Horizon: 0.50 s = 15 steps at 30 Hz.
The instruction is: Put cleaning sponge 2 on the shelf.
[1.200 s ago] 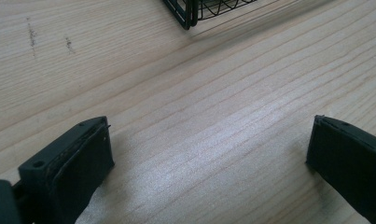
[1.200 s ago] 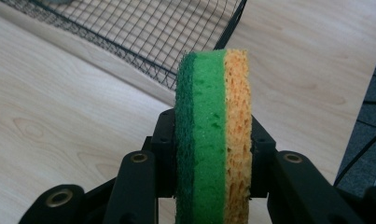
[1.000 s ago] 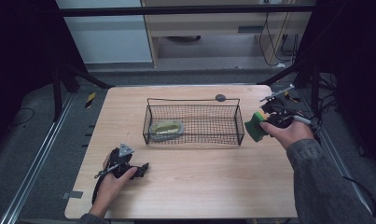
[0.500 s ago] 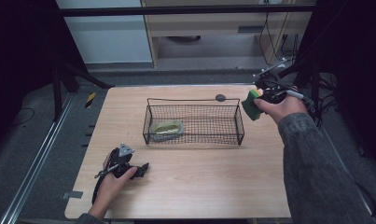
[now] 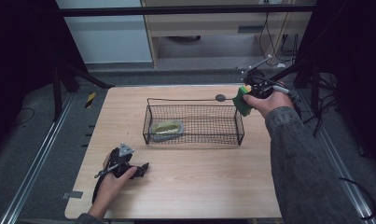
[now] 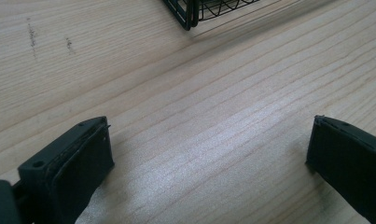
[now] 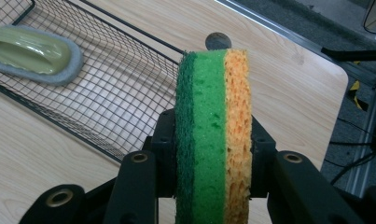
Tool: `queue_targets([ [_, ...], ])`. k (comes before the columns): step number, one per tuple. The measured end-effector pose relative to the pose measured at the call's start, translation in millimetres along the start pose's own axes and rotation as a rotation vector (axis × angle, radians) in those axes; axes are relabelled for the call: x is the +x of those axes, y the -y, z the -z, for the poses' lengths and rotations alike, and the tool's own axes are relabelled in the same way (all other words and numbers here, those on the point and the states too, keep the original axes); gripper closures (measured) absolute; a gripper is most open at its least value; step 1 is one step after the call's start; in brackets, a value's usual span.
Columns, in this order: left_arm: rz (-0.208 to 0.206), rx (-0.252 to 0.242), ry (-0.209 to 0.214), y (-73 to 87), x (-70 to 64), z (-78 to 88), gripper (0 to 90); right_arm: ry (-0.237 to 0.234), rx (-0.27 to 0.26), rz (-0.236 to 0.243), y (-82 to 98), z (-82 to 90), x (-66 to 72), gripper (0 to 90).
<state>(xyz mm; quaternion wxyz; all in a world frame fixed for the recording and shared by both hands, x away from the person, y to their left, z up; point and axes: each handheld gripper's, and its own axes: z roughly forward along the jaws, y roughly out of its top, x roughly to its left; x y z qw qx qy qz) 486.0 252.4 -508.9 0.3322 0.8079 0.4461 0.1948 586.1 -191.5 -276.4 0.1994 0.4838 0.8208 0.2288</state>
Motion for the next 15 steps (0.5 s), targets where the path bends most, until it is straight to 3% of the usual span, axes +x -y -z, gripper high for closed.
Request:
queue_targets([
  [15,-0.001,0.0,0.001,-0.1,0.3,-0.1,0.0,-0.014,0.011,0.003,-7.7,-20.4,4.7,64.6],
])
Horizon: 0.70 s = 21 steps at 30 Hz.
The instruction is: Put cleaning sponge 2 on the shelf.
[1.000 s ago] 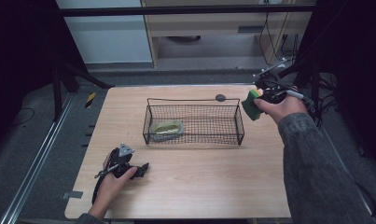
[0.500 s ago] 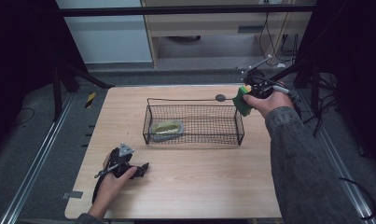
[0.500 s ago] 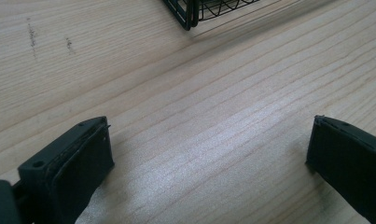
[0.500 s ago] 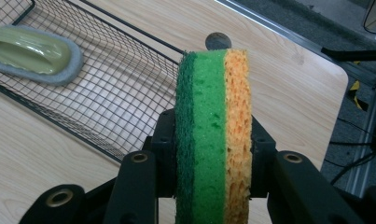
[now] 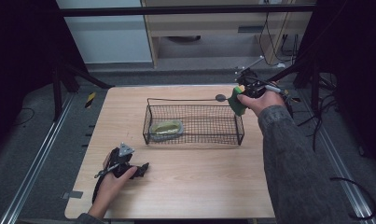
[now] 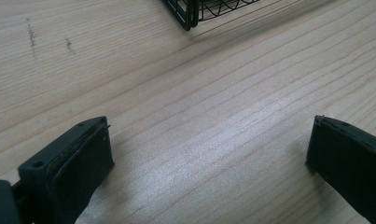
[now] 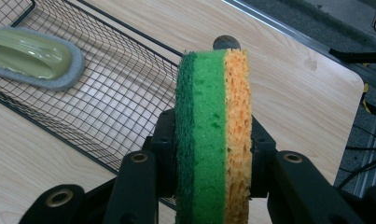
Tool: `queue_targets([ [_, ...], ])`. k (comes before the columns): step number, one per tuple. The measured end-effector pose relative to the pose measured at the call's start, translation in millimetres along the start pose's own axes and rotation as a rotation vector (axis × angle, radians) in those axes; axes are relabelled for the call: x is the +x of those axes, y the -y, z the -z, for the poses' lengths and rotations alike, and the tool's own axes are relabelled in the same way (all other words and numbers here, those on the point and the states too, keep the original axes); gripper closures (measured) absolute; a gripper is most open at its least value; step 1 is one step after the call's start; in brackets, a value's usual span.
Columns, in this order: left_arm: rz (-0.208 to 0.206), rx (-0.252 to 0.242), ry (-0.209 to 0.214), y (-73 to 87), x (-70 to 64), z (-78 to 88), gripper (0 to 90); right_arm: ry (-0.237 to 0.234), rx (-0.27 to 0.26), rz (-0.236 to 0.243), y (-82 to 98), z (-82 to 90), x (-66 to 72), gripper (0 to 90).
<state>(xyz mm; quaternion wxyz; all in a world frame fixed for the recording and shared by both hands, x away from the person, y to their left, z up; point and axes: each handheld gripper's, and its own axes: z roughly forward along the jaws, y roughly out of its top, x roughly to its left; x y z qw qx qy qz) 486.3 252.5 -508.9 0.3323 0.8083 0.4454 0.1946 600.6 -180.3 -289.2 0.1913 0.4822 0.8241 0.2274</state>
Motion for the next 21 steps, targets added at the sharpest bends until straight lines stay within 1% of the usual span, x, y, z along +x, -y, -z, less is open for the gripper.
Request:
queue_targets([
  [6,0.0,0.0,0.0,0.0,0.0,0.0,0.0,-0.013,-0.002,0.009,-2.2,-4.6,2.5,64.6],
  [16,0.0,0.0,0.0,0.0,0.0,0.0,0.0,-0.013,0.012,0.034,-3.1,-15.4,9.3,64.6],
  [20,-0.001,0.0,0.001,0.0,0.1,0.0,0.0,-0.018,0.008,0.029,-4.4,-20.2,11.2,64.6],
  [21,-0.001,0.0,0.001,0.0,0.1,0.0,0.0,-0.02,0.005,0.038,-4.5,-21.4,11.3,64.6],
])
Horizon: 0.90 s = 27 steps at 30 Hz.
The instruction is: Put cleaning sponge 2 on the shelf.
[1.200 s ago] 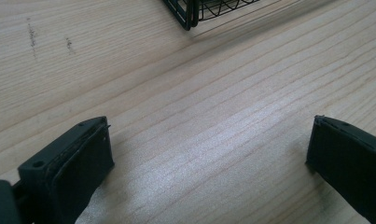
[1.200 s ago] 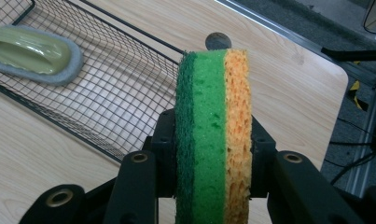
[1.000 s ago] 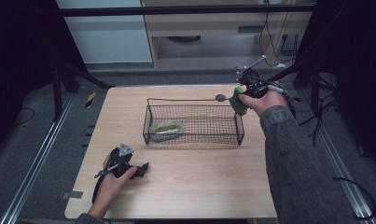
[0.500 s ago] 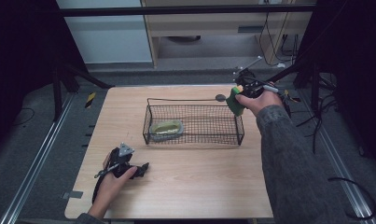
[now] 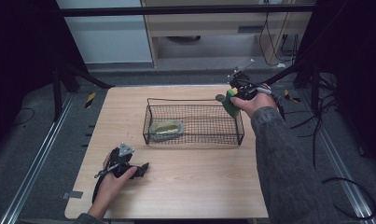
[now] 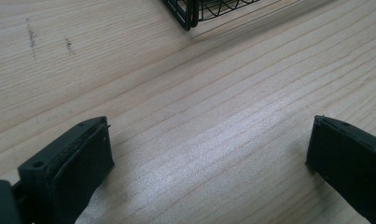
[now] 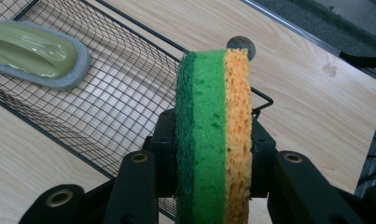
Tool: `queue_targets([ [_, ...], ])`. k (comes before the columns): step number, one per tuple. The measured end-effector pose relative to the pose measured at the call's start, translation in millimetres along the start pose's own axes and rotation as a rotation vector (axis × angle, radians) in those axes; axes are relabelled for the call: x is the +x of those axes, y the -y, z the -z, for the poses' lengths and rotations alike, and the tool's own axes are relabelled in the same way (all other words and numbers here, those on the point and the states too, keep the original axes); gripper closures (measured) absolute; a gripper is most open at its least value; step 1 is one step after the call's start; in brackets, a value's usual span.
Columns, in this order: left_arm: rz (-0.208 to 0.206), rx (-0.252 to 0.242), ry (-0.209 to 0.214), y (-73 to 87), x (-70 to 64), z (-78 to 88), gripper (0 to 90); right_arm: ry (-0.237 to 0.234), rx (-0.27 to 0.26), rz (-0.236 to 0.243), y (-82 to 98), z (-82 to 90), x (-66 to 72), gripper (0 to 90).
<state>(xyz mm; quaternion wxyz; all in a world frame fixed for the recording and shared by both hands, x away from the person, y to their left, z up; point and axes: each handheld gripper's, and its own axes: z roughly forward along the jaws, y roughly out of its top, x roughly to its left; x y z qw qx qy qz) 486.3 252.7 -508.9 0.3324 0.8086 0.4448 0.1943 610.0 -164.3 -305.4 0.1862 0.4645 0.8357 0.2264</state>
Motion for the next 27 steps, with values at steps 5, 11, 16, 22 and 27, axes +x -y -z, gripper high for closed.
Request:
queue_targets([
  [5,-0.001,0.0,0.001,0.0,0.2,0.0,0.0,-0.011,0.005,0.012,-1.8,-5.7,5.2,64.5],
  [11,-0.002,0.0,0.001,0.0,0.2,0.0,0.0,-0.004,0.022,0.023,-1.8,-14.6,7.6,64.5],
  [16,-0.003,0.0,0.002,0.0,0.4,0.0,0.0,0.002,0.044,0.027,0.6,-23.8,5.8,64.5],
  [22,-0.003,0.0,0.002,0.0,0.4,0.1,0.0,0.012,0.071,0.038,6.5,-37.1,2.2,64.4],
  [27,-0.004,0.001,0.003,0.0,0.6,0.1,0.0,0.007,0.087,0.035,13.0,-47.0,-2.2,64.3],
])
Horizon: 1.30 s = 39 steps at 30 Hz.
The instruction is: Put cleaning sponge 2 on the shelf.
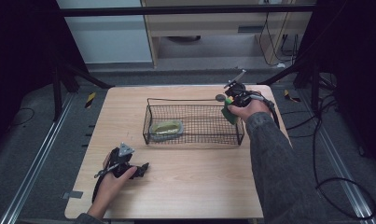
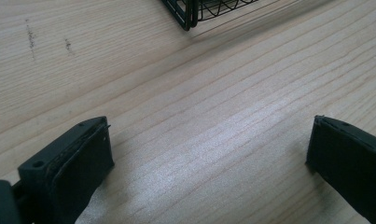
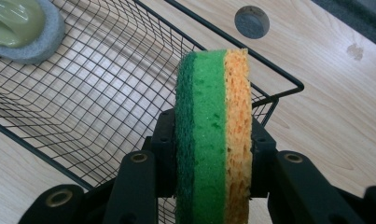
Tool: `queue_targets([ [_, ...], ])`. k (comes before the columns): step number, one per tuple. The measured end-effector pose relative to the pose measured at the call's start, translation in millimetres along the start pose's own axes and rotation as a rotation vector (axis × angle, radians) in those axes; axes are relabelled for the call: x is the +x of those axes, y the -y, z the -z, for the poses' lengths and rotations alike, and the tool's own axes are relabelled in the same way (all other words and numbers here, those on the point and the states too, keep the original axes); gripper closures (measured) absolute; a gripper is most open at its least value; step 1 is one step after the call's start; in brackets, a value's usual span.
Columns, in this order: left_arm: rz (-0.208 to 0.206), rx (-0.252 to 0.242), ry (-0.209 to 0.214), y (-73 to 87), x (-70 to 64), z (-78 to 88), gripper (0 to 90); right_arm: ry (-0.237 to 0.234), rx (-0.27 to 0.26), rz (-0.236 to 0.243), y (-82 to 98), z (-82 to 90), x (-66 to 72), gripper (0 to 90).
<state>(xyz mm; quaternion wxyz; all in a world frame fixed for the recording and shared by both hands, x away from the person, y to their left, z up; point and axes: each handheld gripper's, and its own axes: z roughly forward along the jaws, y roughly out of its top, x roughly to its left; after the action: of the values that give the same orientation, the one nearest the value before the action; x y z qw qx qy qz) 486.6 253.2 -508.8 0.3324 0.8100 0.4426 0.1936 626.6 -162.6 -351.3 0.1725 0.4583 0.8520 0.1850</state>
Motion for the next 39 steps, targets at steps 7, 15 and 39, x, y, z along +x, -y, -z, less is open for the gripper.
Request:
queue_targets([
  [7,0.0,-0.001,0.0,0.0,0.0,-0.1,0.0,-0.016,0.005,-0.012,5.1,-9.3,-4.4,64.3],
  [15,-0.003,0.0,0.002,0.1,0.3,0.1,0.0,-0.023,0.012,-0.03,9.4,-17.7,-8.3,64.2],
  [39,-0.011,-0.001,0.011,0.1,1.5,0.0,0.0,-0.003,0.023,-0.056,8.0,-37.2,-5.4,64.2],
])
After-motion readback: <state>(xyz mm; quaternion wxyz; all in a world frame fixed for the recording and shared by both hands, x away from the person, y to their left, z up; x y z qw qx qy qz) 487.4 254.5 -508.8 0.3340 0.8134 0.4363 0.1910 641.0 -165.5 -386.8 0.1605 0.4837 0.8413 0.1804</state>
